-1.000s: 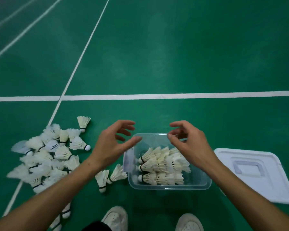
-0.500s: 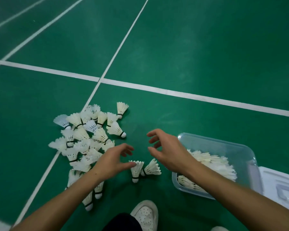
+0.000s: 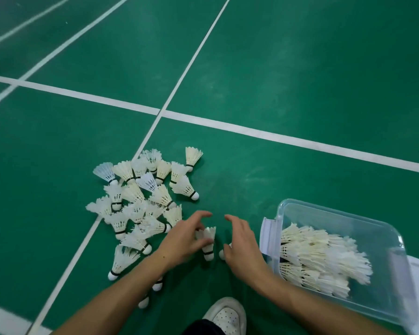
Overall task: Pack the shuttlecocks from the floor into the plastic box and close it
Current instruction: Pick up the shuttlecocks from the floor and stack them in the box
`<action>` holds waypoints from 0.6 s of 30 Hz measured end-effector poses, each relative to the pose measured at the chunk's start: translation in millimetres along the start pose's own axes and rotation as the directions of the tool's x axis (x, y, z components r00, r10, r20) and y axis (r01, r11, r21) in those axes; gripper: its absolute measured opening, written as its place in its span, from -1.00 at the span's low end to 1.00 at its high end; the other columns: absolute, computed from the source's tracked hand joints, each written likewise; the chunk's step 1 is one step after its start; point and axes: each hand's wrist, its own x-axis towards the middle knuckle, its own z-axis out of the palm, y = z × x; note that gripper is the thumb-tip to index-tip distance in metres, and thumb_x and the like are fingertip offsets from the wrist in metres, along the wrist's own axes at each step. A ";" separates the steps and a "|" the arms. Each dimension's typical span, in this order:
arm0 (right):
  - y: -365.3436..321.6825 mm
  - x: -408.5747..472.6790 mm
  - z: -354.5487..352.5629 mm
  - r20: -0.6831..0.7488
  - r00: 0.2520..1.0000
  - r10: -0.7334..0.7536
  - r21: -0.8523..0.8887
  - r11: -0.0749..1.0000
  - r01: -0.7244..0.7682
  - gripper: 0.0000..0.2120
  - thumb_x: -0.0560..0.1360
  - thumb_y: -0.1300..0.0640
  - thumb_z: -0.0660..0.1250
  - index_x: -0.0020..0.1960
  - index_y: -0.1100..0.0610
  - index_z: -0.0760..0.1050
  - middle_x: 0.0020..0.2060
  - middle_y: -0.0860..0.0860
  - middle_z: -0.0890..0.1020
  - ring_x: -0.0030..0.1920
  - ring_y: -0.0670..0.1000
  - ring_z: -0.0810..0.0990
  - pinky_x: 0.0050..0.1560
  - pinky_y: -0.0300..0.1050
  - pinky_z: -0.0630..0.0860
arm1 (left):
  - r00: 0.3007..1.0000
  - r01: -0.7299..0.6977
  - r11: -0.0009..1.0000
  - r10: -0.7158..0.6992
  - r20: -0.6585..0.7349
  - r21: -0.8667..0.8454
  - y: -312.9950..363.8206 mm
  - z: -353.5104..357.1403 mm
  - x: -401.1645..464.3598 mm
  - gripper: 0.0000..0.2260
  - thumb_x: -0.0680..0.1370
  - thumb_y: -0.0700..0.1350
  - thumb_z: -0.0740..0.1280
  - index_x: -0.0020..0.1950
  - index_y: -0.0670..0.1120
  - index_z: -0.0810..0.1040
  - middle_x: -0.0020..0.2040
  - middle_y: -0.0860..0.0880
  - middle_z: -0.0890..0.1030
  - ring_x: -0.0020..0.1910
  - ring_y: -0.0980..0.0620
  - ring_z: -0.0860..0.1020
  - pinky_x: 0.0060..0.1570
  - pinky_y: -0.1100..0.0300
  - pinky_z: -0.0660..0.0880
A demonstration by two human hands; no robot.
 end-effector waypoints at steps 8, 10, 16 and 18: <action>-1.3 9.9 8.0 -0.064 0.993 0.095 0.251 0.965 -0.076 -0.18 0.46 0.50 0.23 0.63 0.01 0.21 0.48 0.03 0.33 0.45 0.04 0.41 0.47 -0.08 0.38 | 0.979 0.083 0.992 -0.099 -0.178 -0.093 2.5 -53.1 25.4 -0.31 0.59 0.07 0.45 0.62 0.11 0.16 -0.21 -0.08 0.58 -0.37 0.11 0.47 -0.21 0.12 0.48; -2.1 11.9 7.5 -0.070 0.994 0.088 0.285 0.956 -0.065 -0.17 0.45 0.49 0.22 0.62 -0.02 0.22 0.46 0.02 0.35 0.43 0.04 0.43 0.45 0.04 0.44 | 0.931 0.196 0.977 -0.213 -0.296 -0.085 4.2 -62.7 43.0 -0.25 0.57 0.13 0.46 0.63 0.02 0.15 -0.16 -0.13 0.62 -0.26 0.05 0.53 -0.14 0.10 0.50; -10.8 -2.2 -2.2 -0.088 0.996 0.028 0.355 0.935 0.005 -0.22 0.50 0.43 0.23 0.61 -0.08 0.23 0.39 -0.07 0.39 0.33 -0.08 0.47 0.40 -0.04 0.47 | 0.859 0.448 0.894 -0.424 -0.287 0.017 0.0 -70.5 85.7 -0.48 0.60 0.09 0.42 0.44 -0.18 0.47 0.03 -0.10 0.67 -0.11 -0.07 0.63 -0.03 -0.02 0.60; -15.0 -10.5 -7.3 -0.102 0.995 -0.004 0.369 0.929 0.042 -0.23 0.52 0.42 0.24 0.60 -0.14 0.22 0.40 -0.09 0.40 0.33 -0.15 0.47 0.36 -0.11 0.49 | 0.870 0.442 0.895 -0.411 -0.271 0.064 -2.5 -68.3 90.9 -0.70 0.62 0.07 0.39 0.11 -0.16 0.68 -0.13 -0.08 0.71 -0.27 0.00 0.59 -0.08 -0.04 0.62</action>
